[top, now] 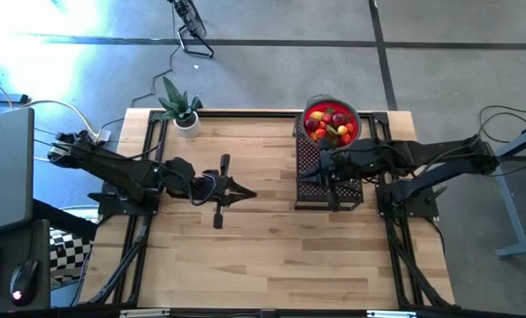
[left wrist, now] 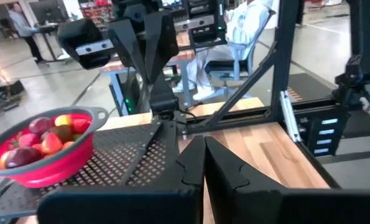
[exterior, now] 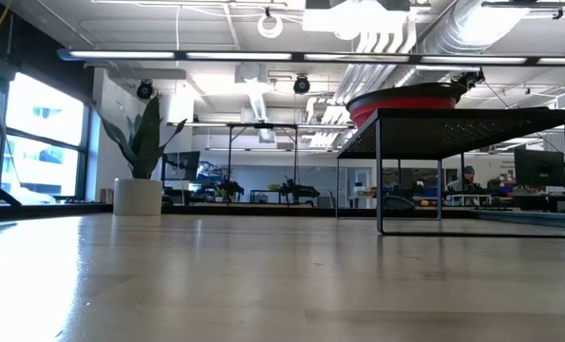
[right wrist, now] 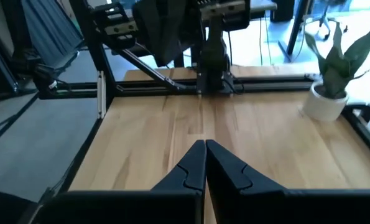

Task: Pick & Place Fruit
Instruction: Return to Home Position

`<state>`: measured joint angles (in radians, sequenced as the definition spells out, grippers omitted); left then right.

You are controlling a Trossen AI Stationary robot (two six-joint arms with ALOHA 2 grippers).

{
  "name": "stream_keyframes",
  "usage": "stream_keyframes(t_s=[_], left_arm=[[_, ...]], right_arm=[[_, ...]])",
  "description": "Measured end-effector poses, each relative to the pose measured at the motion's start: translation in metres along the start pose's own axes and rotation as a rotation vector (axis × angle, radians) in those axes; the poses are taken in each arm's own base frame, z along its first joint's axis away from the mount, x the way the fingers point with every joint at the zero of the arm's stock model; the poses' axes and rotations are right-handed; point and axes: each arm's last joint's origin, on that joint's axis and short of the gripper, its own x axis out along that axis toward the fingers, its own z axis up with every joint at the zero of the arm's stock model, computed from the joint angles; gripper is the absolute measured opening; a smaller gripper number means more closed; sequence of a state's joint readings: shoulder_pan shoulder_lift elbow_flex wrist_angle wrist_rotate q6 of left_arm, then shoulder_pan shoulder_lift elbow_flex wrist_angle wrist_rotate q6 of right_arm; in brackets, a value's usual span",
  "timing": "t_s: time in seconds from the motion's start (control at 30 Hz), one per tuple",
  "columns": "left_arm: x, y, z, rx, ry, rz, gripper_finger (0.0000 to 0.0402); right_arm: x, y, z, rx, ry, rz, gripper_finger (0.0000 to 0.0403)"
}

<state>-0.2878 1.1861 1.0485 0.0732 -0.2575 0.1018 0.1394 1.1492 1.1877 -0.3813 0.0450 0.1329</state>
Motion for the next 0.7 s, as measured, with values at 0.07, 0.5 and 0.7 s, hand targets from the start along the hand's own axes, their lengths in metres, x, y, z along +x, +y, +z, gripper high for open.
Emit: stream_keyframes(t_s=[0.07, 0.5, 0.7], left_arm=[[-0.0004, 0.0003, 0.0001, 0.004, 0.001, 0.008, 0.0001], [-0.0005, 0.0008, -0.0018, 0.005, 0.023, 0.03, 0.0], [0.003, -0.0011, -0.0056, 0.001, 0.041, 0.005, 0.0001]], right_arm=[[0.0, 0.0002, 0.0015, -0.027, -0.015, 0.003, 0.0003], [-0.0002, 0.0019, 0.004, -0.051, -0.044, 0.003, 0.0004], [0.0016, 0.0024, 0.0054, -0.051, -0.059, 0.013, 0.0005]])
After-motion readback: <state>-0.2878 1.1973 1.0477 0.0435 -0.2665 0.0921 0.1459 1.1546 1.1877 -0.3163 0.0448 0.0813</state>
